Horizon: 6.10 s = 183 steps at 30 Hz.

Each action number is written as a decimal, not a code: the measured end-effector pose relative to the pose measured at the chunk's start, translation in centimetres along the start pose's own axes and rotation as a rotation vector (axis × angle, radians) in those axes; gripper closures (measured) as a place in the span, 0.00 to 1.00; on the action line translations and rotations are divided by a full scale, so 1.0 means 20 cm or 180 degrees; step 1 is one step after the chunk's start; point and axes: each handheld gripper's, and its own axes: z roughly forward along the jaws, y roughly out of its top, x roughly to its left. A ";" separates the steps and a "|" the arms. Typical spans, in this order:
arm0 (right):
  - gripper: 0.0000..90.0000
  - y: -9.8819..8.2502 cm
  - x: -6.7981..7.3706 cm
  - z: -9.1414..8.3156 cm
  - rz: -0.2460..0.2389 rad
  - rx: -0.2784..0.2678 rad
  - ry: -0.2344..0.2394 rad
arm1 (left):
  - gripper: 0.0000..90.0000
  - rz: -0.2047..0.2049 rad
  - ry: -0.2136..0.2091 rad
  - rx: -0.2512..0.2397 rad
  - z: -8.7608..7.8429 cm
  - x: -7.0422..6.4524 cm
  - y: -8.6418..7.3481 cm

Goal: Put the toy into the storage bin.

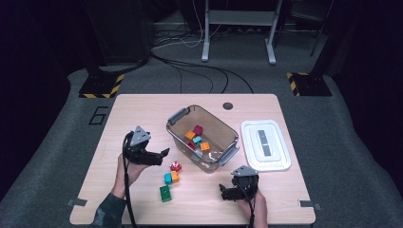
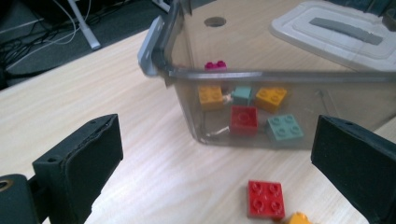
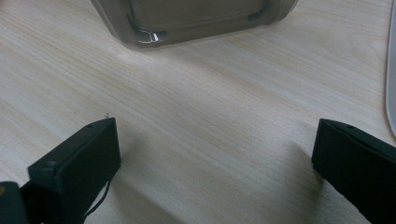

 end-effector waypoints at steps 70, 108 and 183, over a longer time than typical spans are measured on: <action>0.00 0.00 0.00 0.00 0.0021 -0.0006 -0.0006 | 0.65 -0.0583 0.0359 0.0416 -0.06 -0.23 -0.64; 0.00 0.00 0.00 0.00 0.0000 0.0000 0.0003 | 0.65 -0.0329 0.0254 -0.0046 -0.05 0.05 -0.13; 0.01 0.00 0.00 0.00 -0.0016 -0.0013 0.0015 | 0.34 -0.0098 -0.0121 -0.0031 0.35 0.04 0.37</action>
